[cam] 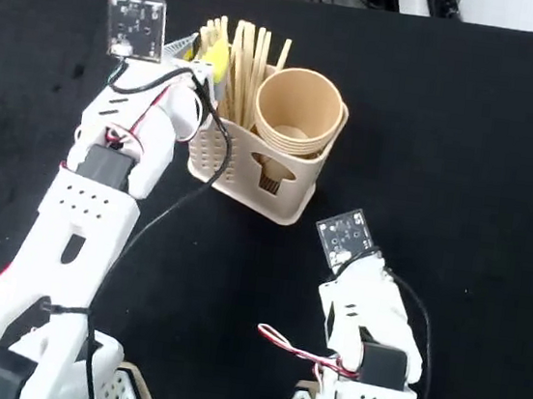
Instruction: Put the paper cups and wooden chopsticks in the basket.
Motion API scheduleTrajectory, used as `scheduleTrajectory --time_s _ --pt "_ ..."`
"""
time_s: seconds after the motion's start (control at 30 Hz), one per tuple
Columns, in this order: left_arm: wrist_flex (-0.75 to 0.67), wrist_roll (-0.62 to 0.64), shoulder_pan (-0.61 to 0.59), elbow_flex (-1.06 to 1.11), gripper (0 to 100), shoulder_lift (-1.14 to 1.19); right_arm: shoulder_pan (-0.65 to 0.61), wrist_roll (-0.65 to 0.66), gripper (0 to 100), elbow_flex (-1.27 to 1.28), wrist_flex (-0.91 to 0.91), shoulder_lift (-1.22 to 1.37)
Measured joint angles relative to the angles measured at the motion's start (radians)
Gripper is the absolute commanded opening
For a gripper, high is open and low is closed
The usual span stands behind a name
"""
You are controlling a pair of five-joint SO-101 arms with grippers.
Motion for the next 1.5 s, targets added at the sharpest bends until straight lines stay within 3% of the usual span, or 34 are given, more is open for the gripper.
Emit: scheduleTrajectory --time_s 0.13,0.37,0.63,0.83,1.17,1.5 --pt "0.252 0.000 -0.003 -0.078 17 -0.011 0.000 0.000 5.4 0.000 0.000 0.000" --pt "0.491 0.000 -0.123 -0.051 17 -0.026 -0.003 0.000 5.6 0.000 0.000 0.000" --pt "0.511 -0.037 -0.167 0.147 17 -0.290 -0.003 0.000 5.4 0.005 -0.011 0.000" --pt "0.466 -0.006 -0.092 0.219 17 -0.582 -0.003 0.000 5.4 0.005 -0.011 0.000" --pt "0.327 -0.005 -0.034 0.264 17 -0.506 -0.003 0.000 5.4 0.005 -0.011 0.000" --pt "0.565 -0.018 -0.077 0.112 17 -0.531 -0.003 0.000 5.4 0.005 -0.011 0.000"
